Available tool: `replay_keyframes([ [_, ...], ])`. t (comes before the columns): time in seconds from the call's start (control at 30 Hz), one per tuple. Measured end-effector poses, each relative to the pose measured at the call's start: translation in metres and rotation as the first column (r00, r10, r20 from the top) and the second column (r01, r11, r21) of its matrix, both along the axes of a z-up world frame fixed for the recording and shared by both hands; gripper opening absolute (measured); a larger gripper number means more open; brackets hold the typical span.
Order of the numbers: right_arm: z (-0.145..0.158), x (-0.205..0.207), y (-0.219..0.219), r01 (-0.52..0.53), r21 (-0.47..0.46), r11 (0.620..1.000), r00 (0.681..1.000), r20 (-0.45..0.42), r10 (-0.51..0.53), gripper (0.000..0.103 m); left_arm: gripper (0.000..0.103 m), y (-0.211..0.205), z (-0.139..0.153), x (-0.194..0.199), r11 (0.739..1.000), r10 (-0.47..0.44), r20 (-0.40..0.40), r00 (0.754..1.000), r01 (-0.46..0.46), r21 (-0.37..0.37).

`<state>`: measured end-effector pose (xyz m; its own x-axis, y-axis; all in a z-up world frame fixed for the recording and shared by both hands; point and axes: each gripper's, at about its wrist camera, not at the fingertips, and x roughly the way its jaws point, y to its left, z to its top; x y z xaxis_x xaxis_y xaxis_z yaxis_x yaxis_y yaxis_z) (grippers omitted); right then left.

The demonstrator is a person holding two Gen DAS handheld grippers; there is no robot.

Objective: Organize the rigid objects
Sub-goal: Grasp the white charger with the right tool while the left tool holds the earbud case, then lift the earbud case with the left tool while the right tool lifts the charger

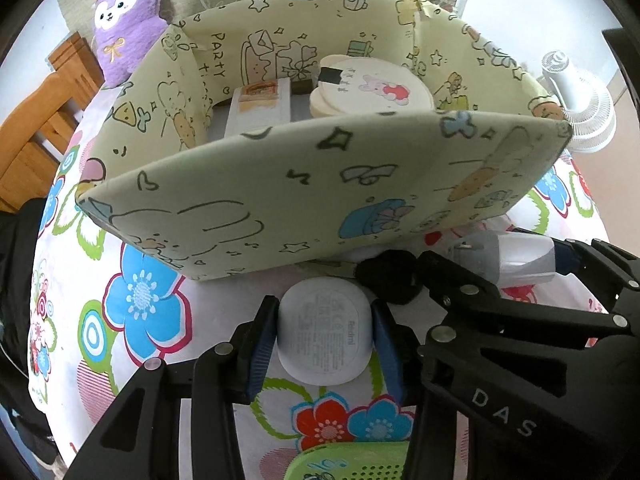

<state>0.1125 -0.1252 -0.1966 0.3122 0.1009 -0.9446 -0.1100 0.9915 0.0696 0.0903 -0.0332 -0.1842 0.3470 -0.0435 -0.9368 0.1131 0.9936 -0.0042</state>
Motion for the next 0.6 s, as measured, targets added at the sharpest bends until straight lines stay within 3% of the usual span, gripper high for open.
replay_keyframes([
  [0.6, 0.012, -0.027, -0.024, 0.005, 0.014, 1.0, 1.0, 0.005, -0.005, 0.076, 0.048, -0.013, 0.011, -0.03, 1.0, 0.006, 0.015, 1.0, -0.006, 0.006],
])
